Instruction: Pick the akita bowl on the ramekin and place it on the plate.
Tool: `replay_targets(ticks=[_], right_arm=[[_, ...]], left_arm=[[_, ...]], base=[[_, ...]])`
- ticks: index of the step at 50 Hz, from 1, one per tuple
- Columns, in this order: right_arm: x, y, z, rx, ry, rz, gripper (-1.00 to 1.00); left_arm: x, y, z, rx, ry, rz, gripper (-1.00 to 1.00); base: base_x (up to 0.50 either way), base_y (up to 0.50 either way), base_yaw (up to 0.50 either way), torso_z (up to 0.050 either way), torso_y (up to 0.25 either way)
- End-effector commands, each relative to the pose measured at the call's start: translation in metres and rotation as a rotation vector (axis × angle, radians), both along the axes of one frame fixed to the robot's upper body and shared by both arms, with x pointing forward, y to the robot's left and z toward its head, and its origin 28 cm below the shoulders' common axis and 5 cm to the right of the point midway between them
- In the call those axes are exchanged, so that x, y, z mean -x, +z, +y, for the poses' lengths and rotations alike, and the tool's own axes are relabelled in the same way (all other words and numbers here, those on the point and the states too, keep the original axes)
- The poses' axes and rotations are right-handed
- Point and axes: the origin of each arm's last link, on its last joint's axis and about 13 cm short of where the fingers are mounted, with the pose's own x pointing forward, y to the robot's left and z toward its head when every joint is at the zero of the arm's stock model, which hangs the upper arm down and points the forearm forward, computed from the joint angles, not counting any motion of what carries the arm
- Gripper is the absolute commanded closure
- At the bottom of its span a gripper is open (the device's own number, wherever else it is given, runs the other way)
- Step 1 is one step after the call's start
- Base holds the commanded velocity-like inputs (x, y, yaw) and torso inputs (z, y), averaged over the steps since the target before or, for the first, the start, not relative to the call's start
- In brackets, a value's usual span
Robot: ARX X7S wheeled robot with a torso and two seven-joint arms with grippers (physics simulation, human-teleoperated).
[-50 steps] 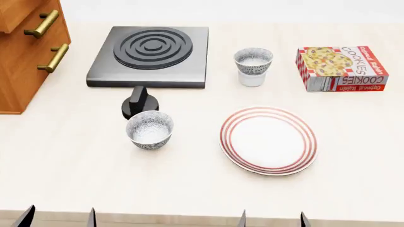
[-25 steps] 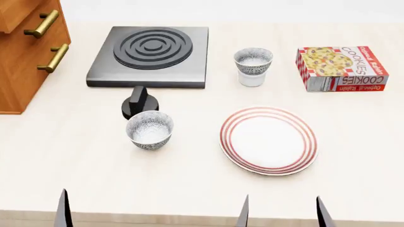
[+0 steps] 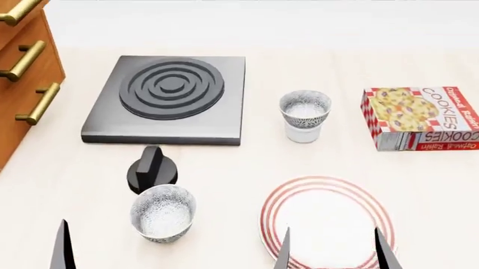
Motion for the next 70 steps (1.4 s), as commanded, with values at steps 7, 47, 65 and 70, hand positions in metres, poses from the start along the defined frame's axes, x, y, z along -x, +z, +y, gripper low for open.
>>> replay_targets(ticks=[7,47,65,70], right_arm=[[0.0017,0.0017,0.0008,-0.003,0.006,-0.002,-1.0],[0.0032,-0.0006,0.0006,-0.001,0.019,-0.008,-1.0],[0.0013,-0.0013,0.0007,-0.004,0.02,-0.007,-1.0],[0.0041,0.001,0.0019,-0.004,0.022,-0.001,-1.0]], left_arm=[[0.0017,0.0009,-0.0007,0.002,-0.004,-0.004,-1.0],[0.0018,0.0016,-0.0017,0.004,-0.009,0.009,-1.0],[0.0009,0.0007,-0.0013,0.005,-0.011,0.007,-1.0],[0.0035,0.0006,-0.0004,0.005,0.001,-0.004,-1.0]], base=[[0.5,0.0,0.0,0.0,0.0],[0.34,0.0,0.0,0.018,0.0],[0.0,0.0,0.0,0.05,0.0],[0.0,0.0,0.0,0.03,-0.1]])
